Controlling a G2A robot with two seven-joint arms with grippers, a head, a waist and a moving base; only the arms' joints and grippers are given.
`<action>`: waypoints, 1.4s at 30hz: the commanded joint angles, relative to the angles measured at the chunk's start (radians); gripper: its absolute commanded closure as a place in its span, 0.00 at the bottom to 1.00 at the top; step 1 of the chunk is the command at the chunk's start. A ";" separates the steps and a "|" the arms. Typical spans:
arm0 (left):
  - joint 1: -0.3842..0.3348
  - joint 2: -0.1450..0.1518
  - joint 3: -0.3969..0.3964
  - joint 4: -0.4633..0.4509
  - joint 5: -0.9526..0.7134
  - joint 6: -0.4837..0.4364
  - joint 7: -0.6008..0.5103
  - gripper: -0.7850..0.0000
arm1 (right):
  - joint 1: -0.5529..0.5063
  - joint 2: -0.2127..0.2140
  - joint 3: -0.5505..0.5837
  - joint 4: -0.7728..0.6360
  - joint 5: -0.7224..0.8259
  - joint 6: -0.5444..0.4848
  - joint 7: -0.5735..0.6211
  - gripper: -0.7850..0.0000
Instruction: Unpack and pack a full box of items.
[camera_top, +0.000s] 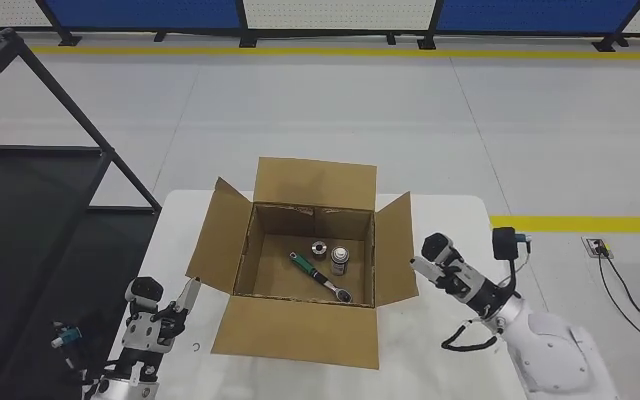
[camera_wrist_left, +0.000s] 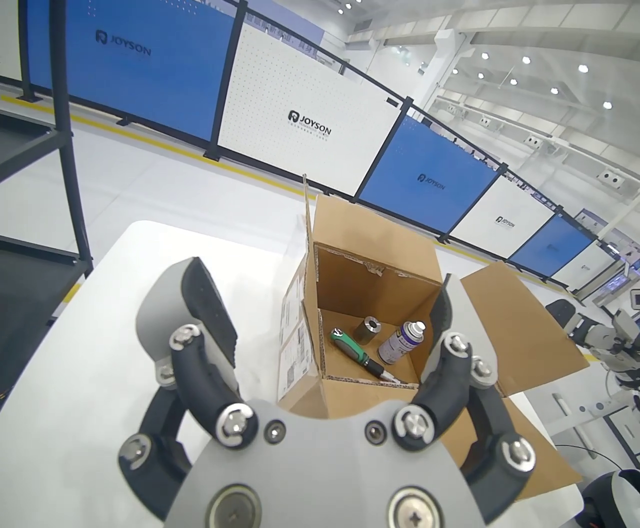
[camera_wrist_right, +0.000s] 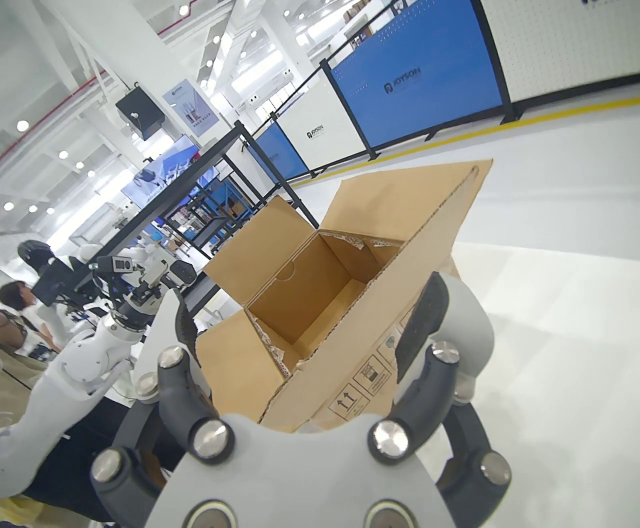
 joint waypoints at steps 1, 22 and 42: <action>-0.016 -0.002 0.003 0.000 -0.028 0.039 -0.018 0.00 | 0.045 0.001 -0.010 0.032 0.077 0.044 0.062 0.00; -0.192 0.007 0.050 0.034 -0.088 0.090 -0.284 0.00 | 0.126 0.009 -0.083 0.107 0.219 -0.043 0.210 0.00; -0.229 0.010 0.161 0.023 0.000 0.074 -0.333 0.00 | 0.187 0.010 -0.155 0.135 0.246 -0.050 0.224 0.00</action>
